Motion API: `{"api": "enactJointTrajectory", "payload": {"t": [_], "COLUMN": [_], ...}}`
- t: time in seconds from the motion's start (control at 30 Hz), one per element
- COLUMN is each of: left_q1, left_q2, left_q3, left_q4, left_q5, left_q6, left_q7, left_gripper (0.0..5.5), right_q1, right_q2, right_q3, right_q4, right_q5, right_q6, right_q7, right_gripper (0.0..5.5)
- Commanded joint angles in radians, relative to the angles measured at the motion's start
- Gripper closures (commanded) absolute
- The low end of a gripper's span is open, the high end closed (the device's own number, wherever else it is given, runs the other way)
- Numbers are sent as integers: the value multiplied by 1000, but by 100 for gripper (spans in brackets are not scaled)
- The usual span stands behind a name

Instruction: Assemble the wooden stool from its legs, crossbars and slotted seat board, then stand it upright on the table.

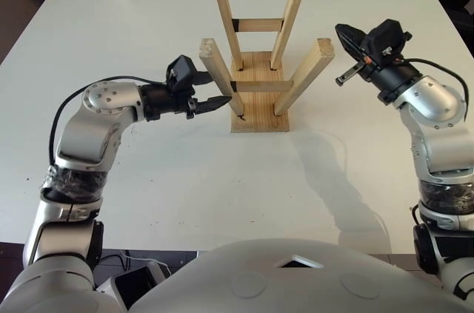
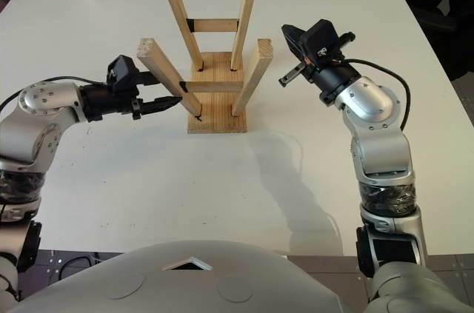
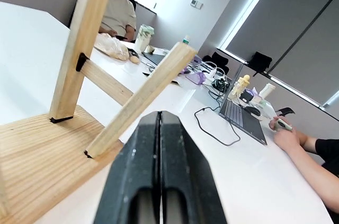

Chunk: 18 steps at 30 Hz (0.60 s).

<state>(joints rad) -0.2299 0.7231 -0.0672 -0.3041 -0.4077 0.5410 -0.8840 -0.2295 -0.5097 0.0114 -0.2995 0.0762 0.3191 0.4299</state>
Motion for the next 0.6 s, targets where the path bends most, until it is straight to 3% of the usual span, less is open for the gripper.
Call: {"api": "enactJointTrajectory", "payload": {"t": [0.03,0.17,0.23,0.33,0.5,0.6], "left_q1": [160,270,265,241,279,265], "left_q2": [-1,-136,-216,-400,-633,-697], "left_q3": [72,177,243,326,97,8], "left_q4": [-183,-223,-108,-168,-408,-448], "left_q5": [-59,-82,41,91,204,255], "left_q6": [118,163,97,-15,3,20], "left_q7": [87,291,500,737,971,1029], "left_gripper": [253,253,280,332,410,464], "right_q1": [14,74,124,230,278,239], "right_q2": [-3,37,84,225,372,394], "right_q3": [-4,-36,-53,-12,81,163], "right_q4": [80,32,-36,-205,-425,-473], "right_q5": [-91,-110,-102,-110,-133,-169], "right_q6": [-27,1,39,132,330,390], "right_q7": [-74,-136,-179,-290,-394,-409], "right_gripper": [550,550,550,550,550,550]}}
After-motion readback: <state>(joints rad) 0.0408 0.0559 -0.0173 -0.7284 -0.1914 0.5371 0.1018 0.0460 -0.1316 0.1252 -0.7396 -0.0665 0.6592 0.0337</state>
